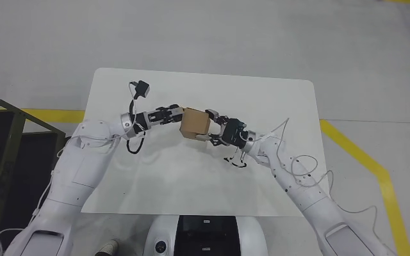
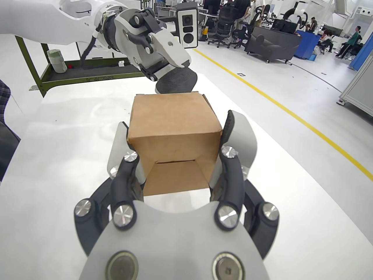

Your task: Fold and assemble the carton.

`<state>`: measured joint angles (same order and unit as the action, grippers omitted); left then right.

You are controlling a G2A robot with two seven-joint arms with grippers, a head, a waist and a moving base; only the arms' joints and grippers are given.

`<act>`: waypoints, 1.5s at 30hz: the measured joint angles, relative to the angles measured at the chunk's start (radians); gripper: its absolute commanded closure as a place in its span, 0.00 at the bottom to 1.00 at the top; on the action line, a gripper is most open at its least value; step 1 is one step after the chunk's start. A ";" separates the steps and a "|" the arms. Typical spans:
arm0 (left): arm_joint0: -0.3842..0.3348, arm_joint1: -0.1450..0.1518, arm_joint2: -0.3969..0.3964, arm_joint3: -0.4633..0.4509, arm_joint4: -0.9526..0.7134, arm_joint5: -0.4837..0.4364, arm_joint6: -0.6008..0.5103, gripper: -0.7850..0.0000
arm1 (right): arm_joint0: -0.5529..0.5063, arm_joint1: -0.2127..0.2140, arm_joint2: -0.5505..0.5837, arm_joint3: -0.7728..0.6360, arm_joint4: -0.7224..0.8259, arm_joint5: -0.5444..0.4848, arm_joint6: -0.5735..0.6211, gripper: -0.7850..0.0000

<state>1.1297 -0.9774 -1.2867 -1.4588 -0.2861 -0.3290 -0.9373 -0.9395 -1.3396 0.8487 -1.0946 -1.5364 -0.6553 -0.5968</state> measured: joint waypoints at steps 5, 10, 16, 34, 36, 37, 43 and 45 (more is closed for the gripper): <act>0.003 -0.001 0.003 -0.014 -0.001 0.003 0.005 0.79 | 0.004 -0.003 -0.009 0.003 -0.008 0.004 0.001 1.00; -0.008 -0.004 0.016 -0.013 0.002 0.005 0.000 0.79 | 0.007 -0.005 -0.017 0.006 -0.011 0.002 0.004 1.00; -0.019 -0.006 0.019 -0.003 0.001 0.001 -0.003 0.78 | 0.010 -0.007 -0.019 0.010 -0.013 0.004 0.000 0.99; 0.087 0.022 -0.149 -0.033 0.068 0.003 0.096 0.56 | 0.051 -0.020 -0.046 0.219 -0.055 0.032 -0.073 0.75; 0.097 0.023 -0.156 -0.042 0.074 0.005 0.099 0.13 | 0.061 -0.026 -0.056 0.245 -0.055 0.029 -0.071 0.62; 0.103 0.024 -0.160 -0.046 0.076 0.006 0.101 0.00 | 0.067 -0.029 -0.062 0.262 -0.052 0.026 -0.070 0.58; 0.125 0.026 -0.174 -0.060 0.075 0.007 0.111 0.00 | 0.095 -0.053 -0.089 0.351 -0.024 0.024 -0.068 0.19; 0.130 0.026 -0.178 -0.064 0.075 0.005 0.115 0.00 | 0.101 -0.058 -0.095 0.366 -0.018 0.020 -0.082 0.00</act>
<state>1.2595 -0.9513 -1.4647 -1.5231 -0.2107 -0.3236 -0.8226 -0.8388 -1.3978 0.7534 -0.7291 -1.5546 -0.6358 -0.6789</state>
